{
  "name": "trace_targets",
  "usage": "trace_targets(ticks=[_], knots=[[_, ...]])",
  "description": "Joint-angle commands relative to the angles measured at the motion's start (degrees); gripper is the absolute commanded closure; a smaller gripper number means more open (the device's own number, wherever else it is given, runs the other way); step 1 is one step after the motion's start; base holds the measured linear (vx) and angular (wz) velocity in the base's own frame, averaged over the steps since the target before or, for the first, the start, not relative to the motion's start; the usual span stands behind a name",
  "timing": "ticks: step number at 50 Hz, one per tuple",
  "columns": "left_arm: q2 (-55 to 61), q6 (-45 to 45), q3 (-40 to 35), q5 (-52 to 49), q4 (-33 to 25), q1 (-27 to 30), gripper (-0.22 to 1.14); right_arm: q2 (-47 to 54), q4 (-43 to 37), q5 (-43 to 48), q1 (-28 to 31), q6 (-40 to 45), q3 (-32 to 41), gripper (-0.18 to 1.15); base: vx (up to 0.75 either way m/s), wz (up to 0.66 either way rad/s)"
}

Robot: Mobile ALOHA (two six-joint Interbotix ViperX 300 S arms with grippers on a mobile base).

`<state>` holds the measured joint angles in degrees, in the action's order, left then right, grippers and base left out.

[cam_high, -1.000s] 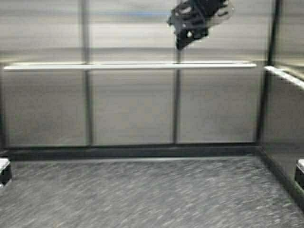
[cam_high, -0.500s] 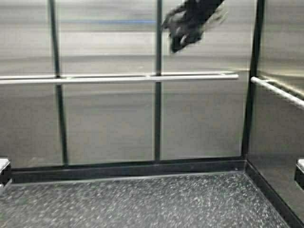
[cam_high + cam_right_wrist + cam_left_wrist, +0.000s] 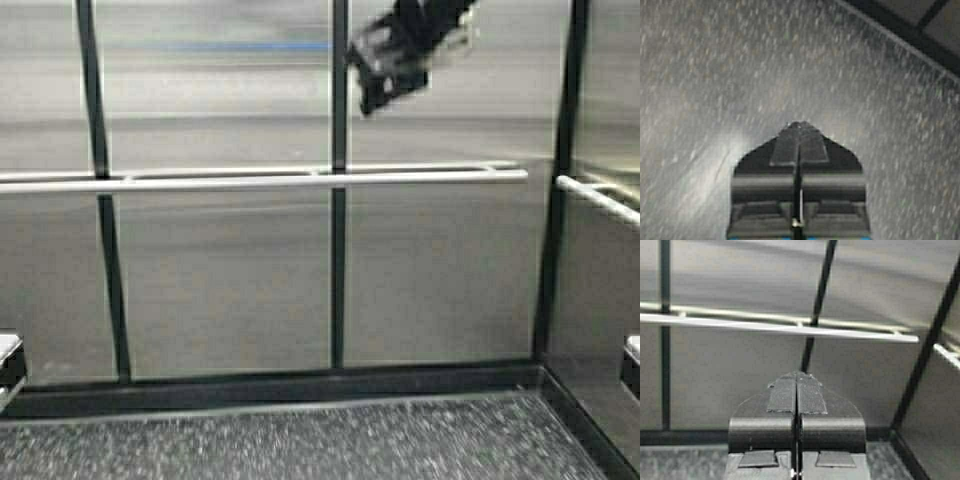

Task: Navigate to elevator, push the call button, then enter the elevator

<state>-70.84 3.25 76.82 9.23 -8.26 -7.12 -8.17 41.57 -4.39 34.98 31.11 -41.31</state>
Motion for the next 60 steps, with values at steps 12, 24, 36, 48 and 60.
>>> trace_targets(ticks=[12, 24, 36, 48, 60], knots=[[-0.09, 0.62, -0.35, 0.35, 0.00, 0.09, 0.90, -3.08, 0.00, -0.44, 0.09, -0.18, -1.85, 0.91, 0.38, 0.17], [-0.35, 0.53, 0.00, 0.18, -0.09, -0.97, 0.90, -1.93, 0.35, -0.35, 0.26, -0.26, -1.76, 0.91, 0.35, 0.24], [-0.26, 0.53, -0.09, 0.18, -0.09, -2.11, 0.90, -2.11, 0.35, -0.53, 0.53, -0.35, -1.58, 0.91, 0.29, 0.47], [-0.70, 0.18, -0.18, 0.18, -0.09, -2.11, 0.90, -4.31, 0.35, -0.53, 0.97, -0.26, -1.41, 0.91, 0.21, 0.65], [0.44, -2.02, -0.26, 0.18, 0.18, -2.11, 0.90, -4.75, 0.09, 0.00, 0.88, 0.00, 0.62, 0.91, 0.17, 0.80]])
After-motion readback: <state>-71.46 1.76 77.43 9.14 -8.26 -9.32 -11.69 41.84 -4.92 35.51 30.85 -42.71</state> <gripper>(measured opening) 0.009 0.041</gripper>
